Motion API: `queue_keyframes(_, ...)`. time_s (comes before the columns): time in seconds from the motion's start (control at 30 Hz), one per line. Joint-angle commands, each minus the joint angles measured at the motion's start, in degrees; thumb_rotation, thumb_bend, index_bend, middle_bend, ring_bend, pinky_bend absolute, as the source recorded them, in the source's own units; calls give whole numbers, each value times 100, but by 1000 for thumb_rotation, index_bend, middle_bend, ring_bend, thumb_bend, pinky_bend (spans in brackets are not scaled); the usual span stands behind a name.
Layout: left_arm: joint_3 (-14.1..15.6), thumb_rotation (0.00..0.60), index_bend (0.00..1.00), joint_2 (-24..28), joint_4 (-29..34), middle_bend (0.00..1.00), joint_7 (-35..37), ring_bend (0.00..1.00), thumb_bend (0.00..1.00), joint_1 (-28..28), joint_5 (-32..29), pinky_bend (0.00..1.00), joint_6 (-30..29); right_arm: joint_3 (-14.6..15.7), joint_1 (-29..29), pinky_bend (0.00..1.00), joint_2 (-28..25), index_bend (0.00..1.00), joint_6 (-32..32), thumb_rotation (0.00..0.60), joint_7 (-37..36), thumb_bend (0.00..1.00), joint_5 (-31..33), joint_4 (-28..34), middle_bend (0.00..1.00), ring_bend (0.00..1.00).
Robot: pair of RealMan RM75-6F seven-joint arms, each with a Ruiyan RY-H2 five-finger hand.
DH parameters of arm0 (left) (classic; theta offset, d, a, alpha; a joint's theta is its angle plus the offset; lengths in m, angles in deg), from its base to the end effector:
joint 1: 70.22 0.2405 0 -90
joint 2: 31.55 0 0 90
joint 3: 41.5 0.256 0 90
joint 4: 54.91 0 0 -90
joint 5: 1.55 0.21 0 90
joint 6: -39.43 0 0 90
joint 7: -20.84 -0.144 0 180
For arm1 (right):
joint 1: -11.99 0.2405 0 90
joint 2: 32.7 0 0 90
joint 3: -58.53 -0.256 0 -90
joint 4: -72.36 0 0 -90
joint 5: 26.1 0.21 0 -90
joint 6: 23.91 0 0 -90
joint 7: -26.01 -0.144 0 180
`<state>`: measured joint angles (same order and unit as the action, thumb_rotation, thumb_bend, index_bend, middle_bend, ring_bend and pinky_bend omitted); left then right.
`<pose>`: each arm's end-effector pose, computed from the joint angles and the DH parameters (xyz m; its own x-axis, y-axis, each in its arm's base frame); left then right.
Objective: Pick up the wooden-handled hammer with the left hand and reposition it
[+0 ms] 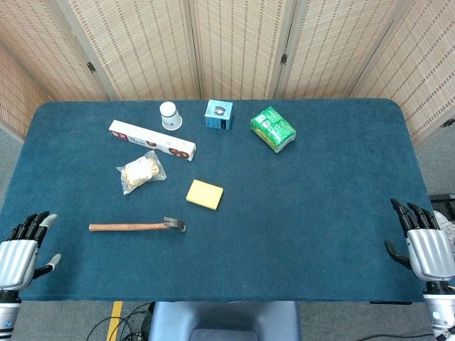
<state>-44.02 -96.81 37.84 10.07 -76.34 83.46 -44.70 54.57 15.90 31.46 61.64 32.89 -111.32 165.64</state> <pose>-0.3074 0.1863 0.1498 0.5369 0.0158 0.8435 0.8436 -0.0176 -0.5367 -0.3102 -0.1796 0.1618 0.4857 0.0153 0.8740 -0.8741 0.0181 0.4854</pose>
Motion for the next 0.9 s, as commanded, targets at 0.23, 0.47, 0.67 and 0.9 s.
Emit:
queue_keyframes(0.23,-20,600,183,-54,-17,141,7,125,274,-18,33,239,-44,6,-5,180,-56,53,18,600,-67,212,-40,45,231,121)
queue_keyframes(0.47,-67,600,220,-76,35,141,135,125,274,-98,113,238,-34,-43,-102,180,-135,53,193,600,-134,211,12,91,238,121)
queue_keyframes(0.67,-108,600,230,-157,142,143,157,125,274,-385,272,238,259,-117,-121,180,-206,53,288,600,-175,212,26,135,238,121)
queue_keyframes(0.9,-188,600,214,-364,398,143,-176,124,274,-881,188,236,958,-143,-117,180,-295,53,336,600,-216,212,-41,187,238,121)
